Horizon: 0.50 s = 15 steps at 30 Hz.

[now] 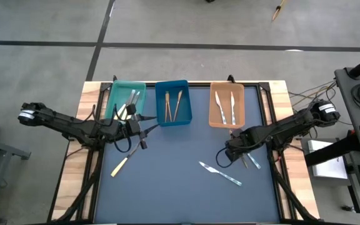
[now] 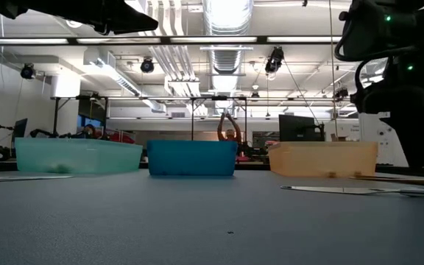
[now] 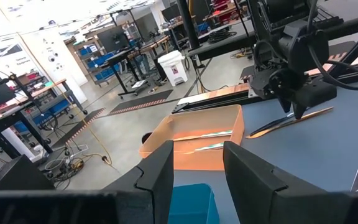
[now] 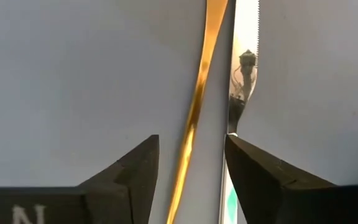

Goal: Sort silverware by color (type)
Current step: Put the gold table knife into the blue bin

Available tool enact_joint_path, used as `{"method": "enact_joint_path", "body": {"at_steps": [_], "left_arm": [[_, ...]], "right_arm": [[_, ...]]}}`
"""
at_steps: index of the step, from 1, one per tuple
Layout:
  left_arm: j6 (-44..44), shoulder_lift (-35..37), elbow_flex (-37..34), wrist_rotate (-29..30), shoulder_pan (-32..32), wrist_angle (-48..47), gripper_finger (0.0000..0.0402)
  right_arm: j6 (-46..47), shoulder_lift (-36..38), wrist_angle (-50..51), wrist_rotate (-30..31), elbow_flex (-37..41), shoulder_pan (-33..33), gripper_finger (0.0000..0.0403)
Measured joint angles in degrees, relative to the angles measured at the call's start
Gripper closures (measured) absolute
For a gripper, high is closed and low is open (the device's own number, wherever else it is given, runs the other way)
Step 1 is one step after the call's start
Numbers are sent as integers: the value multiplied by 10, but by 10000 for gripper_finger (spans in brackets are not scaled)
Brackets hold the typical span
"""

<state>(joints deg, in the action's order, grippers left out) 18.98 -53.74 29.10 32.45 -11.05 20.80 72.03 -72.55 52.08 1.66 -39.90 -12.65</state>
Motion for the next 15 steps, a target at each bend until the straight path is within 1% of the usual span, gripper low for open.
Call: {"method": "enact_joint_path", "body": {"at_steps": [4,15], "left_arm": [[0,0,0,0,0,0,280],[0,0,0,0,0,0,280]], "right_arm": [[5,0,-21,9,12,0,229],[19,0,-96,9,60,0,237]]}}
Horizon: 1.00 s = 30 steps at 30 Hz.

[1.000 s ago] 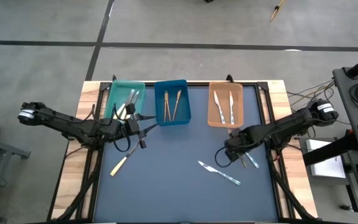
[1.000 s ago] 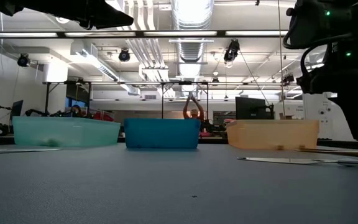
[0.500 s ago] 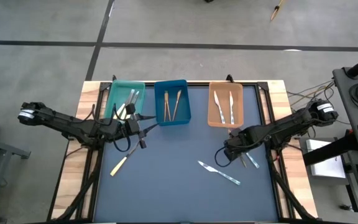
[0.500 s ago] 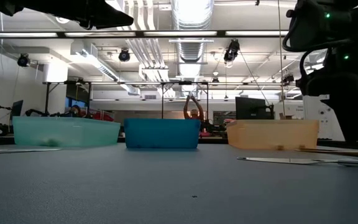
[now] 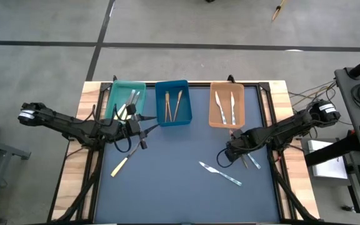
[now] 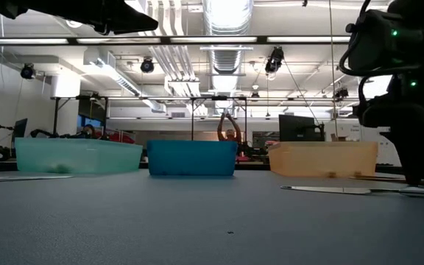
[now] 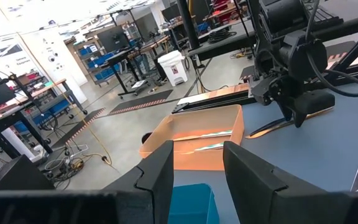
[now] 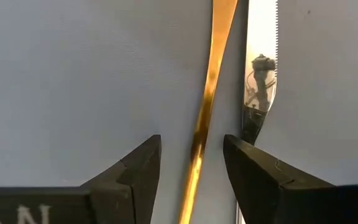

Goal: Sort silverware by color (type)
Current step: Put the gold table knife into the blue bin

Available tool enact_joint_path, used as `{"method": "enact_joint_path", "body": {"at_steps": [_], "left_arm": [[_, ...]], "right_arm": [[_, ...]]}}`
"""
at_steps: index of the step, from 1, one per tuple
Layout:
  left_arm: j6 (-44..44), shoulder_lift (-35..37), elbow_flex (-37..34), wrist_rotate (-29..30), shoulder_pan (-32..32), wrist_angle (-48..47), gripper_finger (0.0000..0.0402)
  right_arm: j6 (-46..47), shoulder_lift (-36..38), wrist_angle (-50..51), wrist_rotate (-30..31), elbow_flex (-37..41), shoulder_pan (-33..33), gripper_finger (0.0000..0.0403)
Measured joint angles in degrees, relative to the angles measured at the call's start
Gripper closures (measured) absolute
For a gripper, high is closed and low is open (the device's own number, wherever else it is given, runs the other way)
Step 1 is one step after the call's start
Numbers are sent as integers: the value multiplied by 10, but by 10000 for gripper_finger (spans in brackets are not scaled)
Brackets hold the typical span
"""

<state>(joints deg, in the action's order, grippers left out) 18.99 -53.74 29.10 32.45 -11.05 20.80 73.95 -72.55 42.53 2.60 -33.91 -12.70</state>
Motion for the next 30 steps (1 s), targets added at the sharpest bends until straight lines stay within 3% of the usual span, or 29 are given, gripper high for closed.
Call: {"method": "enact_joint_path", "body": {"at_steps": [10,22,30], "left_arm": [[0,0,0,0,0,0,280],[0,0,0,0,0,0,280],[0,0,0,0,0,0,280]], "right_arm": [[0,1,-17,2,11,0,246],[0,1,-24,7,12,0,334],[0,0,-30,7,12,0,373]]}}
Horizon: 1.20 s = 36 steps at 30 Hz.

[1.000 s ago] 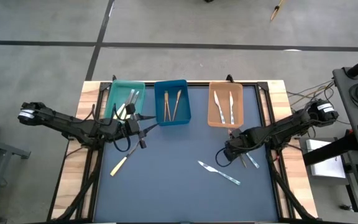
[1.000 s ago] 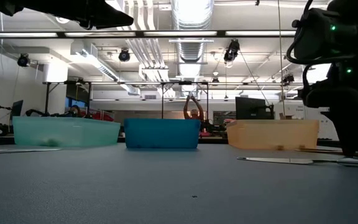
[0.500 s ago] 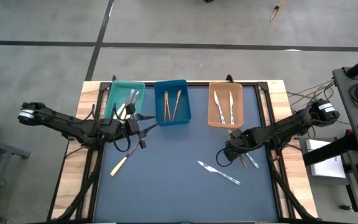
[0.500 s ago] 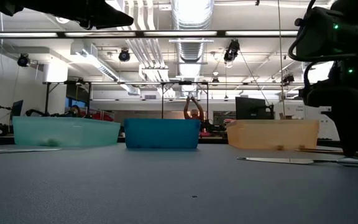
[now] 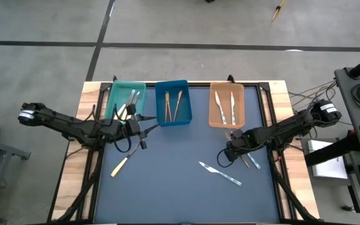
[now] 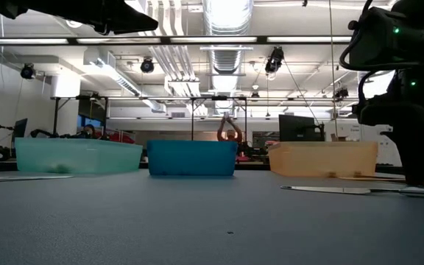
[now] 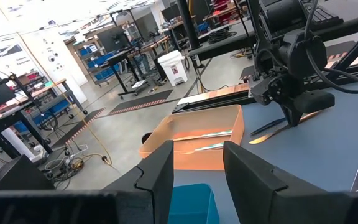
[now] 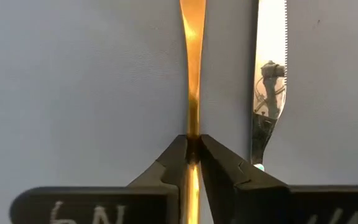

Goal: Sort silverware by color (type)
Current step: Put the gold table knife into the blue bin

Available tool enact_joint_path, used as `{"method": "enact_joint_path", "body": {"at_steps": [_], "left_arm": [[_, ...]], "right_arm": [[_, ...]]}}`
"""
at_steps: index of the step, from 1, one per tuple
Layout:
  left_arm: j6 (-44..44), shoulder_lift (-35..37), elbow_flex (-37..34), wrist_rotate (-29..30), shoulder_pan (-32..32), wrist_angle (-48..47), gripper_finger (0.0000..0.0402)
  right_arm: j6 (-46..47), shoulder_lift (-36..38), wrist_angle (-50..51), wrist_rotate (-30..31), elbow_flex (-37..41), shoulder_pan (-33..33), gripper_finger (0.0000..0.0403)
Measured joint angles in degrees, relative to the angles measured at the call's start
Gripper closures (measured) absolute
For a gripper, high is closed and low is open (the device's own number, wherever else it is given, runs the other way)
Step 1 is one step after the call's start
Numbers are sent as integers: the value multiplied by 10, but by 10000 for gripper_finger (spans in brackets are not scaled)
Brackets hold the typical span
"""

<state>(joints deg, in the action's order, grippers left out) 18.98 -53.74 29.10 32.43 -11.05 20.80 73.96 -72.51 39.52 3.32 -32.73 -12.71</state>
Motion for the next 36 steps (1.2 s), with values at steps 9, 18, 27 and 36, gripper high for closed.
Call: {"method": "enact_joint_path", "body": {"at_steps": [9,18,27,36], "left_arm": [[0,0,0,0,0,0,280],[0,0,0,0,0,0,280],[0,0,0,0,0,0,280],[0,0,0,0,0,0,280]], "right_arm": [[-15,-1,8,-3,-11,0,387],[-60,3,-1,-39,-41,0,389],[-104,4,-17,-35,-86,7,390],[-170,3,-182,-18,-91,40,390]]}}
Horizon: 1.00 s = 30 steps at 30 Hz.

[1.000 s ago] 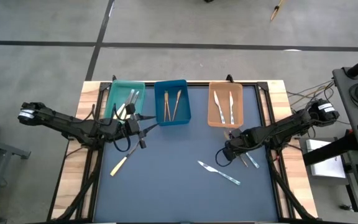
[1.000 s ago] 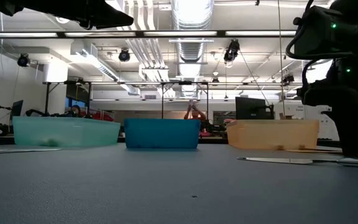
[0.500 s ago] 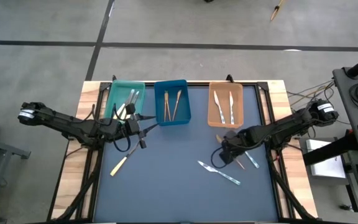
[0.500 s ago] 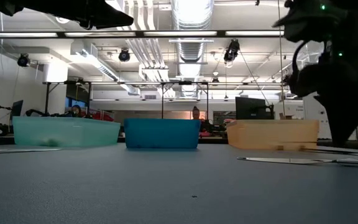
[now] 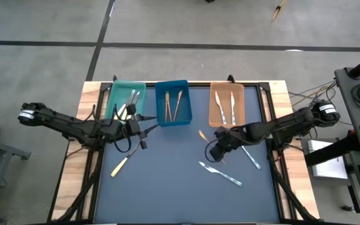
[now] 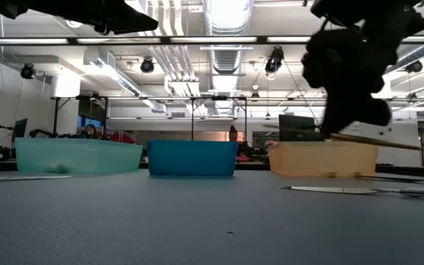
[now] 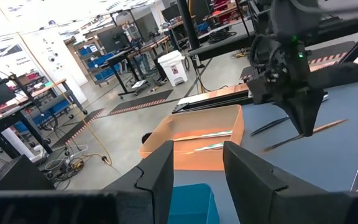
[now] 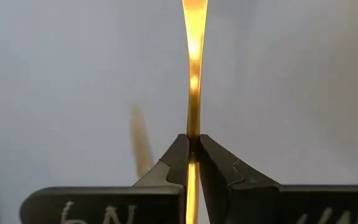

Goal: Sort silverware by color (type)
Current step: Put the gold table knife into the blue bin

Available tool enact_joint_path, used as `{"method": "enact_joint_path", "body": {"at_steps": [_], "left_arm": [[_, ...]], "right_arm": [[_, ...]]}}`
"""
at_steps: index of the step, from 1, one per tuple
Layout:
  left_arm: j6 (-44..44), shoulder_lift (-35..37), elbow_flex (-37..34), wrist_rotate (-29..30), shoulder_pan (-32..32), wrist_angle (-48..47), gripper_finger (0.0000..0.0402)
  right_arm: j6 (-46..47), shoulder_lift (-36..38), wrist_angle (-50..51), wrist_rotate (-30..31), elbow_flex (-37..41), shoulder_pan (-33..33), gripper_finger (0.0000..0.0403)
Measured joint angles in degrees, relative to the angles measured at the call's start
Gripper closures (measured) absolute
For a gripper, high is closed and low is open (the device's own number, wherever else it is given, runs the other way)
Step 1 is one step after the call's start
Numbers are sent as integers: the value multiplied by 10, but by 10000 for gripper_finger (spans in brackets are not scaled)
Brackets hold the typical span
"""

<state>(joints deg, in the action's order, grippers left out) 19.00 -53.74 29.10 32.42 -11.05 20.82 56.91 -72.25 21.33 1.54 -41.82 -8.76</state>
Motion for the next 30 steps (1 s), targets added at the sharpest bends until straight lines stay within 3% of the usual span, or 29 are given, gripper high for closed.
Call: {"method": "enact_joint_path", "body": {"at_steps": [10,19,30], "left_arm": [[0,1,0,0,0,0,280],[13,5,0,0,0,0,280],[12,32,0,1,0,-4,280]], "right_arm": [[-98,0,-170,58,0,33,390],[-184,0,-176,145,-64,51,390],[-278,-43,-173,157,-167,95,390]]}}
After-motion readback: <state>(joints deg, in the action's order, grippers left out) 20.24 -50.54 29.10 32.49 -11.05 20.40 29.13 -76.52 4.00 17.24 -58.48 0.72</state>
